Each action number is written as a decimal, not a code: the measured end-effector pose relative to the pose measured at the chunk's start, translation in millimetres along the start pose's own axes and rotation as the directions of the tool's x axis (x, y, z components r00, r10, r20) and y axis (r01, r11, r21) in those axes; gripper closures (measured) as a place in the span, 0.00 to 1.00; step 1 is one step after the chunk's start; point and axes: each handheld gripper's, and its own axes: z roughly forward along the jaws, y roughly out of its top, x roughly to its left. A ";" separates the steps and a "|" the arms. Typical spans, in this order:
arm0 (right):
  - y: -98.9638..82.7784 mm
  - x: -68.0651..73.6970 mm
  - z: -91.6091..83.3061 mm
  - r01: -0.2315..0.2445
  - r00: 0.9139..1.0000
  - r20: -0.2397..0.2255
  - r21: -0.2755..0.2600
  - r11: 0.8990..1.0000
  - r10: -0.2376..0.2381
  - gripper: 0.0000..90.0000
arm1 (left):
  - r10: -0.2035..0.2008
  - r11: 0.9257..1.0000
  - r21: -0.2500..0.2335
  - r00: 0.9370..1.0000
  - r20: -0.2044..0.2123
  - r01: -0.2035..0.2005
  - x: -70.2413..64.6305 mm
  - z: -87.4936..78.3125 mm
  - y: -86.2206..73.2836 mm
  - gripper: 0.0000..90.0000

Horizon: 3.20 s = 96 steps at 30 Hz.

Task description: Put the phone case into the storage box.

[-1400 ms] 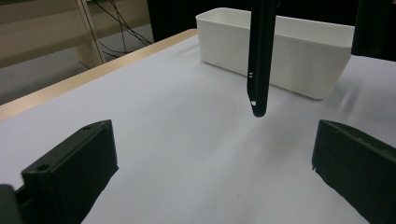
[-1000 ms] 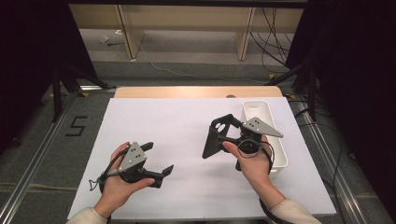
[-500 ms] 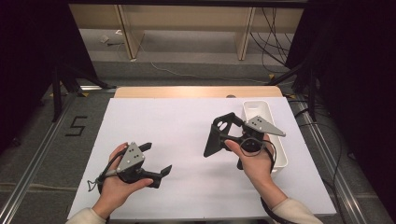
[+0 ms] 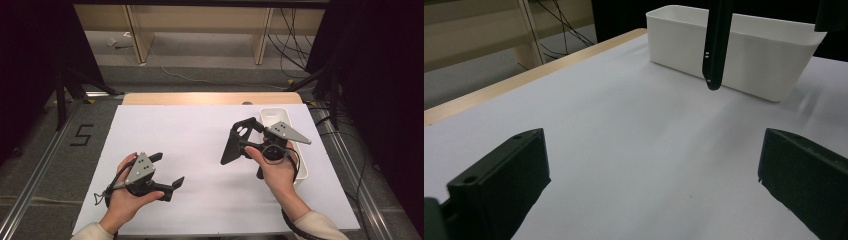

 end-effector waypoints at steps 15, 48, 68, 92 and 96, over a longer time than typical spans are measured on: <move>9.0 -9.3 -6.7 -0.010 1.000 0.028 -0.025 1.000 0.010 0.18 | -0.004 1.000 -0.003 1.000 -0.003 0.004 0.3 0.2 -0.1 0.00; 20.4 -22.2 -16.3 -0.014 0.997 0.071 -0.059 0.998 0.018 0.18 | -0.005 1.000 -0.003 1.000 -0.003 0.005 0.2 0.8 -0.4 0.00; 25.4 -27.9 -20.9 -0.018 0.996 0.088 -0.080 0.997 0.025 0.18 | -0.007 1.000 -0.004 1.000 -0.006 0.007 0.4 0.8 -0.5 0.00; 30.4 -33.5 -25.7 -0.024 0.994 0.107 -0.099 0.995 0.035 0.18 | -0.005 1.000 -0.005 1.000 -0.005 0.005 0.6 0.9 -0.3 0.00; 31.4 -35.2 -26.7 -0.027 0.993 0.111 -0.105 0.994 0.038 0.18 | -0.008 1.000 -0.007 1.000 -0.007 0.008 0.6 0.6 -0.3 0.00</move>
